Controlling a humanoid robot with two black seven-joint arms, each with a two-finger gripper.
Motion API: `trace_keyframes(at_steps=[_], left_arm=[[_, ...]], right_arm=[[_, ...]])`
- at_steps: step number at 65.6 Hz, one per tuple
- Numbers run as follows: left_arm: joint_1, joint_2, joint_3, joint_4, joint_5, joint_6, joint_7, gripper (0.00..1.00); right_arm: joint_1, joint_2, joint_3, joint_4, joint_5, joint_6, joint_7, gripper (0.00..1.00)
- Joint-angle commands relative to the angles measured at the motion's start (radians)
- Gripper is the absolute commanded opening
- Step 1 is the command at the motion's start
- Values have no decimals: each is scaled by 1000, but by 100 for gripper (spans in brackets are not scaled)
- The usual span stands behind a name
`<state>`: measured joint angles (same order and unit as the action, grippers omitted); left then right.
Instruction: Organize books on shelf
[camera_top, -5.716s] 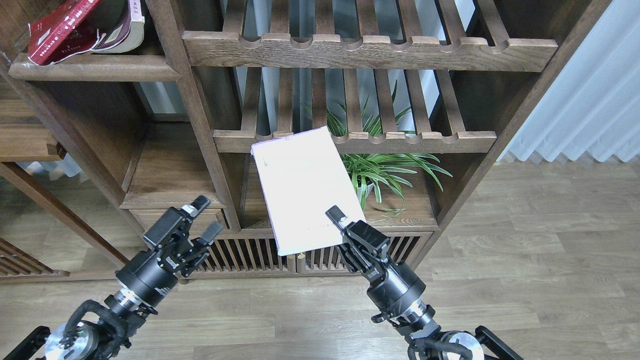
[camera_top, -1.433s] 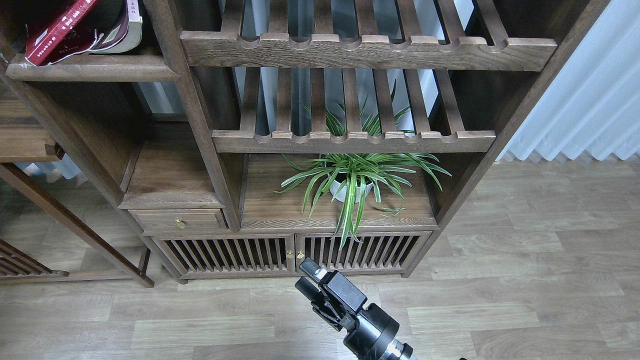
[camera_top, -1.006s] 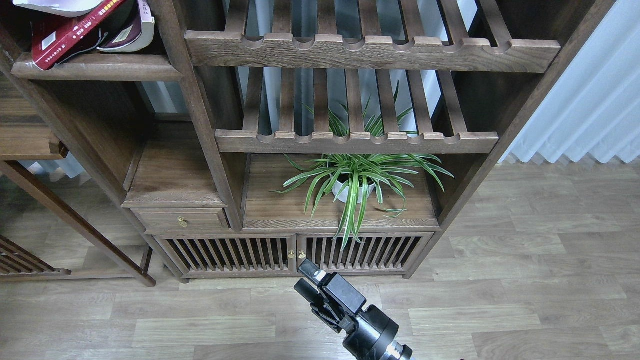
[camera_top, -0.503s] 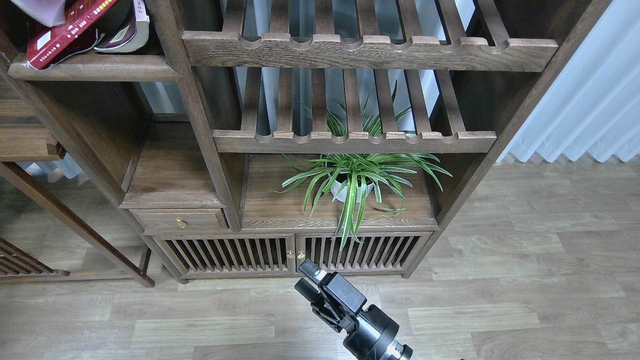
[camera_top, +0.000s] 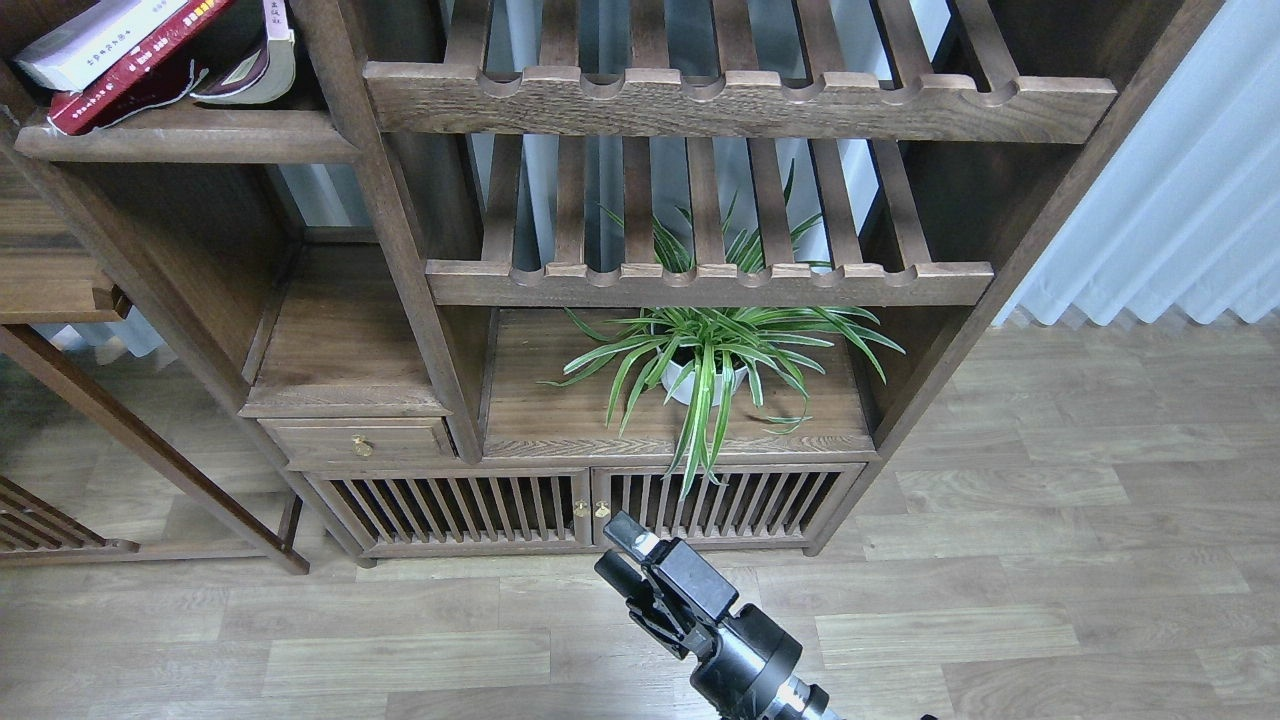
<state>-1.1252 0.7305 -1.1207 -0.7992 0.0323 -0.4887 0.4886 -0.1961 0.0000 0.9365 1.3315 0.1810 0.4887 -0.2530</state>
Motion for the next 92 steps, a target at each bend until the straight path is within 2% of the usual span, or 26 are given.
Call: trace_keyframes(at_steps=[1, 9, 18, 27, 36, 45, 56, 71, 92], left_arm=[[123, 21, -60, -95, -26, 0, 0, 46], [303, 18, -181, -234, -31, 0, 0, 46], [427, 10, -260, -363, -38, 0, 0, 46], [596, -55, -315, -492, -60, 0, 0, 46], [712, -106, -356, -546, -60, 0, 0, 46], [881, -187, -421, -621, -60, 0, 0, 46], [1019, -281, -436, -644, -58, 0, 0, 46], [1128, -411, -436, -643, -34, 0, 0, 46], [1136, -460, -421, -623, -34, 0, 0, 50]], right_arm=[[27, 0, 12, 0, 0, 0, 1, 100], [67, 0, 48, 0, 0, 0, 11, 100], [87, 0, 71, -2, -2, 0, 11, 100], [90, 0, 77, 0, -2, 0, 9, 100], [93, 0, 87, 0, -3, 0, 8, 100], [95, 0, 88, 2, -3, 0, 8, 100], [96, 0, 88, 5, -3, 0, 8, 100], [96, 0, 88, 5, -3, 0, 6, 100], [96, 0, 88, 5, -2, 0, 8, 100]])
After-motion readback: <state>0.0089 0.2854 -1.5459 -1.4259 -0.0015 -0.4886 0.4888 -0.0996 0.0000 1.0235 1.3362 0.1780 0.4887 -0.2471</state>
